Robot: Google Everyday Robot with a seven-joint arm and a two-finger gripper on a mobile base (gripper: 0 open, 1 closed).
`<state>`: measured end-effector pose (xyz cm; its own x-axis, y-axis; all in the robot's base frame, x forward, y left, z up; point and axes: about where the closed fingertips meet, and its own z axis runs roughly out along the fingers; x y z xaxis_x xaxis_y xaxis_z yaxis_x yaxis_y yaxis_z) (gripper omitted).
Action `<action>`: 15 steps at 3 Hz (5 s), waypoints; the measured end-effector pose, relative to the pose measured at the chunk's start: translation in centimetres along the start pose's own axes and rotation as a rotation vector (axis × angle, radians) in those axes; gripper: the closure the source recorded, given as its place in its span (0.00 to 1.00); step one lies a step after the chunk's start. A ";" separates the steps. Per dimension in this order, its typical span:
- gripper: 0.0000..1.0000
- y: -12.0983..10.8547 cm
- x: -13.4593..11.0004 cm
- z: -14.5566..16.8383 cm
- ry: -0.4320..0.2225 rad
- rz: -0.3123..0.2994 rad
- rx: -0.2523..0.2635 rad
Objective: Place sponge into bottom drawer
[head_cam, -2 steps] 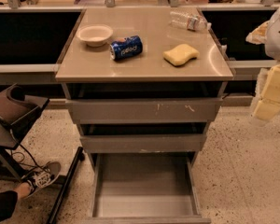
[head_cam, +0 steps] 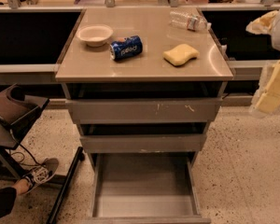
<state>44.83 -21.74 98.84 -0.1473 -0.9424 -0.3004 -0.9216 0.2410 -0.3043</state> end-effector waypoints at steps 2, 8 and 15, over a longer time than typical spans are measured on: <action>0.00 -8.7 -4.4 1.9 -0.402 -0.125 -0.021; 0.00 -20.6 -7.3 12.9 -0.595 0.143 -0.078; 0.00 -23.8 -3.6 28.3 -0.581 0.539 -0.079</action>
Offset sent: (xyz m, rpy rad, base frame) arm 0.1882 0.0456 0.1790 0.5513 -0.3900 0.4285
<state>77.43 -17.51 81.61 -0.3892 -0.4237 -0.8179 -0.8025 0.5919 0.0753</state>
